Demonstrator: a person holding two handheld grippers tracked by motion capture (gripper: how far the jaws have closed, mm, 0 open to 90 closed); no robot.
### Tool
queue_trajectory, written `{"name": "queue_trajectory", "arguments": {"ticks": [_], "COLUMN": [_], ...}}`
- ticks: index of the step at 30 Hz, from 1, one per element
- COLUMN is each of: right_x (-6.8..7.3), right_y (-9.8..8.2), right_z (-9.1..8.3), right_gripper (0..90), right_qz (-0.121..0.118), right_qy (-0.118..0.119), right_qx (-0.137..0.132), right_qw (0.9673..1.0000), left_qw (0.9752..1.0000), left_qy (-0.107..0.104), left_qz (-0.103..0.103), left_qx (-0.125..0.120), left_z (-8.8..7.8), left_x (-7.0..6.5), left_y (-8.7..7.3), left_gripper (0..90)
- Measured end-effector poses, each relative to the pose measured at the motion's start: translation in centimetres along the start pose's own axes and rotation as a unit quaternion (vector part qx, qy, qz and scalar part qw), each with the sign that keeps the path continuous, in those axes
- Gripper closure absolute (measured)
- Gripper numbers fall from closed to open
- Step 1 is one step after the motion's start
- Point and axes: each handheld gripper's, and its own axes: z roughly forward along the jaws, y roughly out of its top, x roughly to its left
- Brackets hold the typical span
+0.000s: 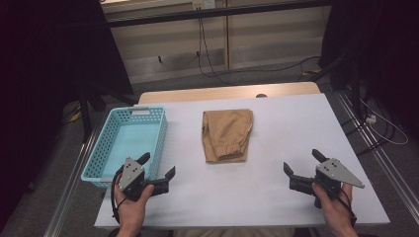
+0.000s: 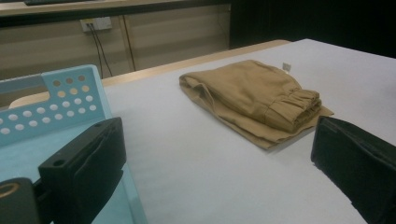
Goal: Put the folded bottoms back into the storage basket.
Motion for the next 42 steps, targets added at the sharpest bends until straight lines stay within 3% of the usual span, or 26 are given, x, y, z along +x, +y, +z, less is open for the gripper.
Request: {"name": "queue_trajectory", "arguments": {"ticks": [9,13,19,21,24,29,31,35,42], "right_x": [0.0,-0.1,-0.1,0.0,0.0,0.0,-0.1,0.0,-0.1], "right_y": [0.0,0.0,0.0,0.0,0.0,0.0,0.0,0.0,0.0], "right_z": [0.0,0.1,0.1,0.1,0.1,0.3,0.6,0.6,0.6], "right_gripper": [0.8,1.3,1.3,1.3,1.3,1.3,1.3,1.3,1.3], "right_qz": [-0.001,0.0,0.001,0.004,0.006,0.008,0.008,0.009,0.011], "right_qy": [0.01,0.019,0.029,0.031,0.03,0.031,0.033,0.035,0.033], "right_qx": [0.002,0.003,0.002,0.002,0.003,0.004,0.006,0.004,0.005], "right_qw": [0.9999,0.9998,0.9996,0.9995,0.9995,0.9995,0.9994,0.9993,0.9994], "left_qw": [0.9997,0.9997,0.9996,0.9997,0.9991,0.9988,0.9984,0.9976,0.9957], "left_qy": [-0.009,-0.015,-0.005,-0.003,0.008,-0.014,-0.032,-0.031,-0.04], "left_qz": [-0.008,0.001,0.013,0.006,0.021,0.022,0.001,0.022,0.013], "left_qx": [0.021,0.019,0.027,0.024,0.035,0.043,0.047,0.057,0.082], "left_z": [0.7,0.8,1.2,1.3,1.6,2.5,3.2,4.6,6.1], "left_x": [-0.2,-0.8,-1.2,-1.3,-1.7,-1.8,-1.6,-1.7,-1.7], "left_y": [0.0,0.4,0.3,0.3,0.2,0.7,1.2,1.7,2.6], "left_gripper": [3.7,4.8,4.7,4.7,5.5,6.2,5.9,5.5,5.5]}}
